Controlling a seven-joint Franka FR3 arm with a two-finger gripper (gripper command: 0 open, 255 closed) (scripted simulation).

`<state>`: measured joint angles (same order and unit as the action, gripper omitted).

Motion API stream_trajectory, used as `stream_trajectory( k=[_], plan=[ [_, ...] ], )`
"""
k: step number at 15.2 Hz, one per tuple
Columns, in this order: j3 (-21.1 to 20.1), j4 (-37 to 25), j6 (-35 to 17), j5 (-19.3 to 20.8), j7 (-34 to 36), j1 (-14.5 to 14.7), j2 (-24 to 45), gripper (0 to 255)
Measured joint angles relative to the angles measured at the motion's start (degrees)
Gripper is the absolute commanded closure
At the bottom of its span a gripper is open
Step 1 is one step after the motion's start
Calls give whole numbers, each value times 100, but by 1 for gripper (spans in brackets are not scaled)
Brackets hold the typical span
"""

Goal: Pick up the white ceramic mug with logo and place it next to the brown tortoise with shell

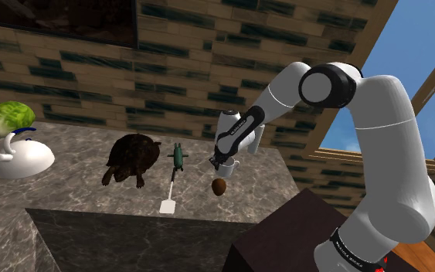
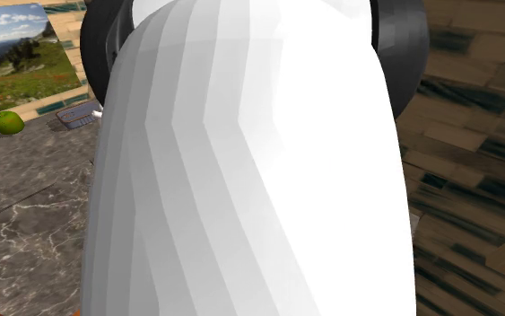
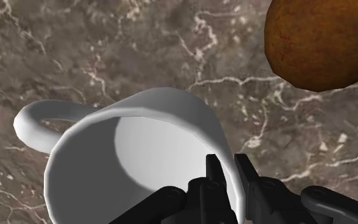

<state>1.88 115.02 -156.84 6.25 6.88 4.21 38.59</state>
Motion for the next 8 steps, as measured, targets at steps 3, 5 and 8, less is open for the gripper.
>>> stream_trajectory(
  k=[3, 5, 8],
  plan=[
    [-6, 80, 111, -5, -9, -2, -193, 255],
    [-14, 128, 219, -11, -25, -9, -349, 255],
    [-24, 179, 378, -22, -50, -22, -561, 255]
  ],
)
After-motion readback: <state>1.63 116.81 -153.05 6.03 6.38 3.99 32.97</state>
